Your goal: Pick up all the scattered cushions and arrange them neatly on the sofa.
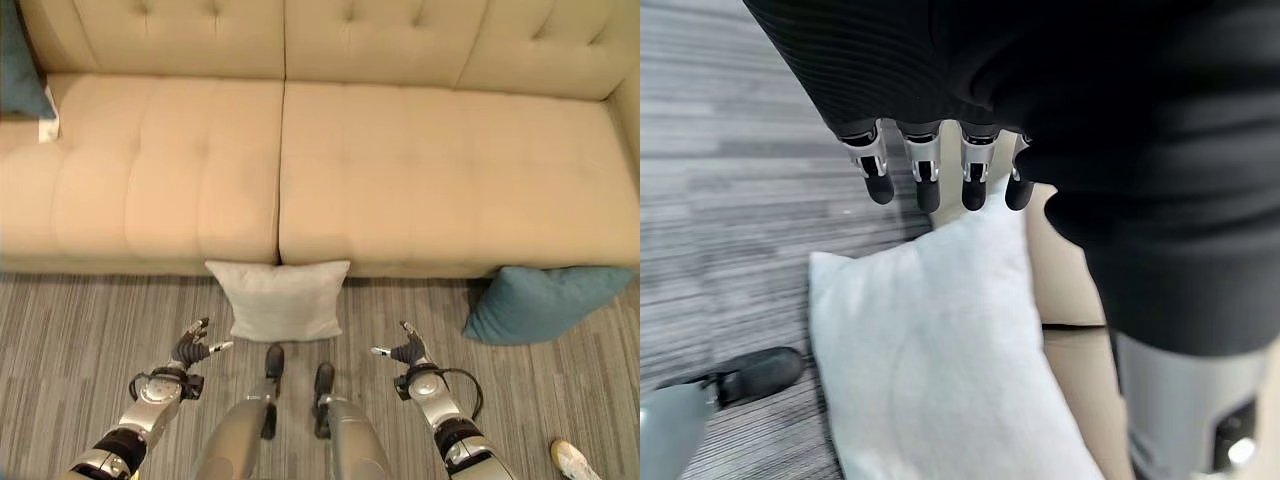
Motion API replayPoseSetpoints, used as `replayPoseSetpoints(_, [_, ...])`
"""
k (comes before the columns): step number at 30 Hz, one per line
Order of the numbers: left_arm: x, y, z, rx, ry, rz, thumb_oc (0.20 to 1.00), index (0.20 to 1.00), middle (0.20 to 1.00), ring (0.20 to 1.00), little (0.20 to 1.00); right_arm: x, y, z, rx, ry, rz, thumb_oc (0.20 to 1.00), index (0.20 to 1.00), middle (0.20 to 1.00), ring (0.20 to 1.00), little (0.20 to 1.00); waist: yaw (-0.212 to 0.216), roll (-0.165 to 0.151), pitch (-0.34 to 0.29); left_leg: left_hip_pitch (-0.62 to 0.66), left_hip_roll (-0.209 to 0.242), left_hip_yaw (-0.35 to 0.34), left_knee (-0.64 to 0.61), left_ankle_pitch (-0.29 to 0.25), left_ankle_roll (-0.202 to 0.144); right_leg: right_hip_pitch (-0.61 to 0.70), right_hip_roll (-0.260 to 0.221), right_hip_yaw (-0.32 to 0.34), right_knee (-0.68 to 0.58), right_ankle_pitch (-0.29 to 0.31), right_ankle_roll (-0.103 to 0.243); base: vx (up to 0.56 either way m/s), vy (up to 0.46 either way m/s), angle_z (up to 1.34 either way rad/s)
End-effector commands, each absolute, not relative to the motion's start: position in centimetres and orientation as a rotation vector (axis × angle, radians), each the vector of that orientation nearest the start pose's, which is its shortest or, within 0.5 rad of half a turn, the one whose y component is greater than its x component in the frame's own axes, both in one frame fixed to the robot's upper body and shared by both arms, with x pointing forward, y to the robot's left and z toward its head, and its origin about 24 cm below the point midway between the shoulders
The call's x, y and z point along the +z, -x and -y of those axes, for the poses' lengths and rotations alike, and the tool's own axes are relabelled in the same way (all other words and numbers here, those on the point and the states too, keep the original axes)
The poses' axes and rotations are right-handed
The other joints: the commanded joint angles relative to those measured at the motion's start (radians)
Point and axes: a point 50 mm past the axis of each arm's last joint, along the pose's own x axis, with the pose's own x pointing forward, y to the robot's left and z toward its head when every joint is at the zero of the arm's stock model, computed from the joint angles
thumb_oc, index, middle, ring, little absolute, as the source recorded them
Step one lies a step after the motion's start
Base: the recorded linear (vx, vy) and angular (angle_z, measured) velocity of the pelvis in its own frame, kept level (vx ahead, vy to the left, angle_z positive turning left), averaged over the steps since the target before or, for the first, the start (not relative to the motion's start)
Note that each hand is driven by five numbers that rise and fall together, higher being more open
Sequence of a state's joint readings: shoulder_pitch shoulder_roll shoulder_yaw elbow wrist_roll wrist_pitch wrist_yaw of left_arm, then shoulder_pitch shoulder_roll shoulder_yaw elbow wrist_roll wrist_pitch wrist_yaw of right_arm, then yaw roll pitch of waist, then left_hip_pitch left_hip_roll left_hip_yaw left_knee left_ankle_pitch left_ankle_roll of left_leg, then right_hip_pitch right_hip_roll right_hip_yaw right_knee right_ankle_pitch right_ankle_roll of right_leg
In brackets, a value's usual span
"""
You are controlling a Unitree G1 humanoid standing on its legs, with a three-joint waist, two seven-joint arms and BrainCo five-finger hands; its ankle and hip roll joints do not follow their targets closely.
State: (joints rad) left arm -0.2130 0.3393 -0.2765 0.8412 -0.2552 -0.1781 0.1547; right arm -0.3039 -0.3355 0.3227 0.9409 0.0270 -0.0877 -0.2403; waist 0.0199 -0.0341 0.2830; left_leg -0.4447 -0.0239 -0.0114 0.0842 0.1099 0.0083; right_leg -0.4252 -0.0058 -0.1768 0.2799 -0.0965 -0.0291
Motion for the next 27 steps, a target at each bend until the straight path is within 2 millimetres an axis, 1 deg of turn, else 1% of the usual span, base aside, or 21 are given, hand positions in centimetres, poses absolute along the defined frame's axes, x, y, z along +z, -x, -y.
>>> replayPoseSetpoints(1, [-3.7,-27.0,-22.5,0.154,-0.241,-0.323,1.000,1.000,1.000,1.000,1.000,-4.8,-27.2,22.4,-0.137,0.504,-0.417,1.000,1.000,1.000,1.000,1.000,0.002,-0.049,0.005,-0.033,0.000,-0.013,0.126,-0.124,-0.038,0.004,-0.134,0.095,-0.098,0.122,0.147,-0.06,-0.062,0.08])
replayPoseSetpoints(5, [-0.7,-29.7,-23.2,0.238,-0.228,-0.214,1.000,1.000,1.000,1.000,1.000,-2.2,-29.7,22.4,-0.204,0.480,-0.319,1.000,1.000,1.000,1.000,1.000,-0.006,-0.052,0.025,-0.141,0.006,-0.019,0.165,-0.116,-0.046,-0.100,-0.138,0.081,-0.065,0.123,0.141,-0.06,-0.024,0.14])
replayPoseSetpoints(6, [0.8,-31.0,-23.6,0.290,-0.213,-0.161,1.000,1.000,1.000,1.000,1.000,-0.4,-31.2,22.4,-0.246,0.464,-0.257,1.000,1.000,1.000,1.000,1.000,-0.012,-0.052,0.039,-0.197,0.009,-0.018,0.183,-0.115,-0.049,-0.162,-0.138,0.081,-0.042,0.124,0.140,-0.09,0.005,0.06])
replayPoseSetpoints(7, [1.9,-31.7,-24.0,0.323,-0.207,-0.123,1.000,1.000,1.000,1.000,1.000,0.7,-32.0,22.4,-0.275,0.449,-0.216,1.000,1.000,1.000,1.000,1.000,-0.015,-0.052,0.043,-0.227,0.009,-0.021,0.193,-0.114,-0.052,-0.189,-0.139,0.082,-0.035,0.123,0.140,-0.01,-0.003,0.03])
replayPoseSetpoints(8, [2.8,-32.4,-24.0,0.349,-0.192,-0.096,1.000,1.000,1.000,1.000,1.000,1.8,-32.8,22.5,-0.300,0.442,-0.183,1.000,1.000,1.000,1.000,1.000,-0.017,-0.051,0.046,-0.247,0.013,-0.025,0.207,-0.146,-0.059,-0.216,-0.133,0.090,-0.012,0.094,0.144,0.02,0.000,0.03])
replayPoseSetpoints(9, [3.7,-33.1,-24.1,0.372,-0.179,-0.073,1.000,1.000,1.000,1.000,1.000,3.0,-33.6,22.4,-0.325,0.430,-0.142,1.000,1.000,1.000,1.000,1.000,-0.021,-0.050,0.051,-0.286,0.014,-0.026,0.221,-0.146,-0.061,-0.255,-0.134,0.089,0.006,0.093,0.143,0.00,0.000,0.00])
replayPoseSetpoints(11, [5.3,-34.3,-24.2,0.394,-0.165,-0.034,1.000,1.000,1.000,1.000,1.000,4.8,-34.8,22.3,-0.367,0.395,-0.090,1.000,1.000,1.000,1.000,1.000,-0.030,-0.048,0.055,-0.351,0.013,-0.028,0.244,-0.148,-0.064,-0.317,-0.136,0.093,0.029,0.088,0.141,-0.04,0.032,0.05])
replayPoseSetpoints(13, [7.6,-35.7,-24.2,0.396,-0.182,0.020,1.000,1.000,1.000,1.000,1.000,7.0,-36.1,22.4,-0.410,0.350,-0.029,1.000,1.000,1.000,1.000,1.000,-0.040,-0.044,0.068,-0.419,0.011,-0.032,0.270,-0.151,-0.064,-0.389,-0.138,0.099,0.065,0.081,0.140,-0.02,0.045,0.07])
replayPoseSetpoints(14, [8.2,-36.1,-24.2,0.395,-0.182,0.032,1.000,1.000,1.000,1.000,1.000,7.5,-36.4,22.4,-0.415,0.340,-0.020,1.000,1.000,1.000,1.000,1.000,-0.042,-0.043,0.068,-0.449,0.009,-0.034,0.283,-0.153,-0.064,-0.415,-0.140,0.102,0.076,0.078,0.139,0.00,0.033,0.07])
replayPoseSetpoints(15, [9.2,-36.6,-24.2,0.404,-0.189,0.056,1.000,1.000,1.000,1.000,1.000,8.1,-36.8,22.3,-0.426,0.325,-0.006,1.000,1.000,1.000,1.000,1.000,-0.045,-0.040,0.073,-0.476,0.008,-0.035,0.290,-0.154,-0.063,-0.446,-0.140,0.104,0.090,0.074,0.139,0.01,0.022,0.11])
replayPoseSetpoints(16, [10.9,-37.4,-24.2,0.414,-0.197,0.094,1.000,1.000,1.000,1.000,1.000,9.4,-37.5,22.2,-0.440,0.318,0.024,1.000,1.000,1.000,1.000,1.000,-0.050,-0.041,0.075,-0.530,0.007,-0.039,0.313,-0.160,-0.063,-0.495,-0.144,0.109,0.113,0.067,0.140,-0.01,0.019,0.14])
replayPoseSetpoints(19, [13.2,-38.4,-24.3,0.436,-0.207,0.136,1.000,1.000,1.000,1.000,1.000,11.4,-38.4,22.2,-0.463,0.292,0.067,1.000,1.000,1.000,1.000,1.000,-0.058,-0.043,0.082,-0.610,0.003,-0.041,0.349,-0.165,-0.061,-0.577,-0.150,0.118,0.157,0.059,0.143,-0.02,0.020,0.13])
replayPoseSetpoints(21, [13.6,-38.6,-24.3,0.441,-0.207,0.143,1.000,1.000,1.000,1.000,1.000,11.8,-38.5,22.1,-0.468,0.279,0.078,1.000,1.000,1.000,1.000,1.000,-0.059,-0.044,0.084,-0.625,-0.001,-0.041,0.353,-0.168,-0.058,-0.596,-0.149,0.121,0.164,0.055,0.143,-0.01,0.016,0.07])
replayPoseSetpoints(22, [14.3,-38.8,-24.3,0.448,-0.201,0.156,1.000,1.000,1.000,1.000,1.000,12.4,-38.7,22.0,-0.473,0.266,0.094,1.000,1.000,1.000,1.000,1.000,-0.062,-0.045,0.089,-0.642,-0.001,-0.043,0.362,-0.171,-0.056,-0.617,-0.150,0.123,0.177,0.054,0.144,0.00,0.000,0.00])
replayPoseSetpoints(23, [15.3,-39.2,-24.1,0.452,-0.196,0.180,1.000,1.000,1.000,1.000,1.000,13.0,-39.0,22.0,-0.489,0.246,0.106,1.000,1.000,1.000,1.000,1.000,-0.064,-0.046,0.093,-0.679,-0.002,-0.047,0.376,-0.172,-0.052,-0.653,-0.153,0.125,0.190,0.055,0.148,0.00,0.000,0.00])
replayPoseSetpoints(27, [16.4,-39.5,-23.5,0.447,-0.208,0.211,1.000,1.000,1.000,1.000,1.000,14.3,-39.2,22.0,-0.502,0.228,0.151,1.000,1.000,1.000,1.000,1.000,-0.068,-0.041,0.107,-0.736,-0.006,-0.044,0.404,-0.176,-0.043,-0.714,-0.158,0.134,0.221,0.051,0.155,0.00,0.009,0.02])
